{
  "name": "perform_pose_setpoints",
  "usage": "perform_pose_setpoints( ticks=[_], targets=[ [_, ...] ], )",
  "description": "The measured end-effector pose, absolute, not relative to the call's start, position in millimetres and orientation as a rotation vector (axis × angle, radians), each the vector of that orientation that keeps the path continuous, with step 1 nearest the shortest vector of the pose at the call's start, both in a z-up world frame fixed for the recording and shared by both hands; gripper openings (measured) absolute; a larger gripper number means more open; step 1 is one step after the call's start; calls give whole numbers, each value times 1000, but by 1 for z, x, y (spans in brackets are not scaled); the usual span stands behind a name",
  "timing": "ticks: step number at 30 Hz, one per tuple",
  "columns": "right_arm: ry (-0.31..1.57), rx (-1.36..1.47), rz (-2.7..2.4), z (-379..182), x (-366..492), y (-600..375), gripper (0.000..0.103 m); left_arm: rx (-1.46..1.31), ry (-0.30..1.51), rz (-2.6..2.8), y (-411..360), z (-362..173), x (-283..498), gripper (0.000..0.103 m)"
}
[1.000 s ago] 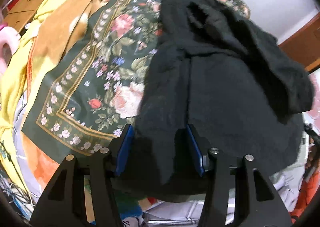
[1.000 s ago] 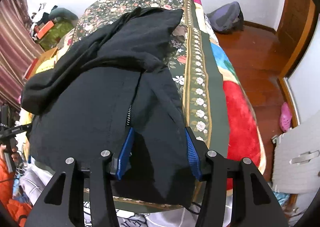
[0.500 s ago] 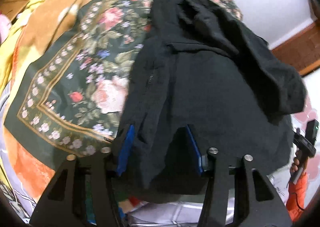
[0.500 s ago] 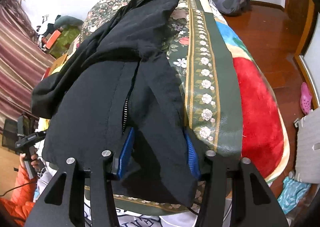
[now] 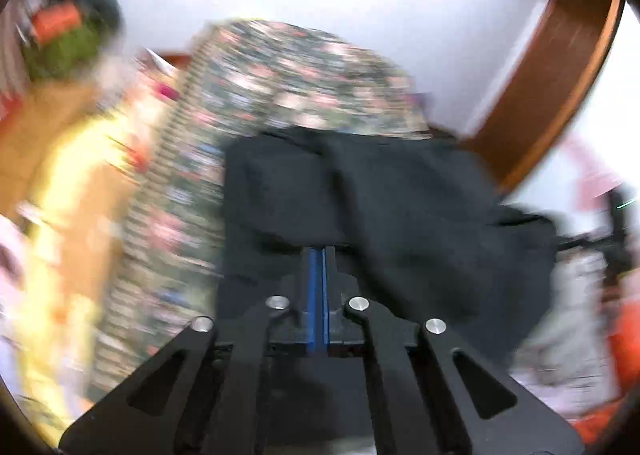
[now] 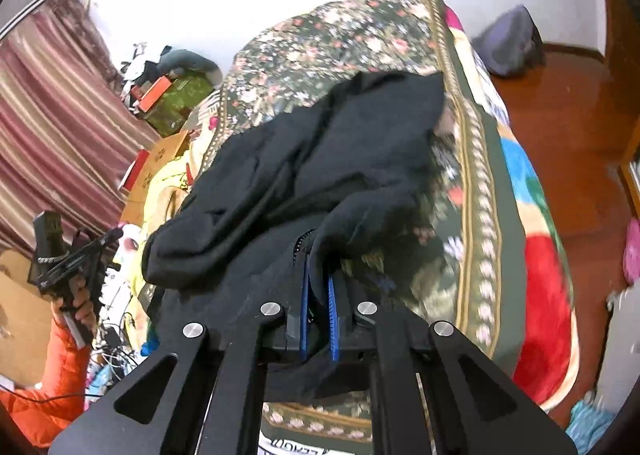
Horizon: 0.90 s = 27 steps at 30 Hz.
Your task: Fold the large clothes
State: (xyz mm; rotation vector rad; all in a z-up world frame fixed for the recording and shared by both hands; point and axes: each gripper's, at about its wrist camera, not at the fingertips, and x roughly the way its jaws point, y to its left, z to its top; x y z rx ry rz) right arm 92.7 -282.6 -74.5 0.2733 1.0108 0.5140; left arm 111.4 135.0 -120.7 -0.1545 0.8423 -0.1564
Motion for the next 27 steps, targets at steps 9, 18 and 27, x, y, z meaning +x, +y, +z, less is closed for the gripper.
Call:
perform_pose_setpoints(
  ticks=[9, 18, 27],
  targets=[
    [996, 286, 529, -73, 98, -279, 7, -184, 1190, -36, 176, -239, 96, 55],
    [985, 258, 552, -65, 113, -267, 7, -678, 1286, -143, 205, -287, 77, 22],
    [941, 243, 585, -44, 150, -255, 6, -737, 1099, -277, 190, -187, 112, 13]
  ],
)
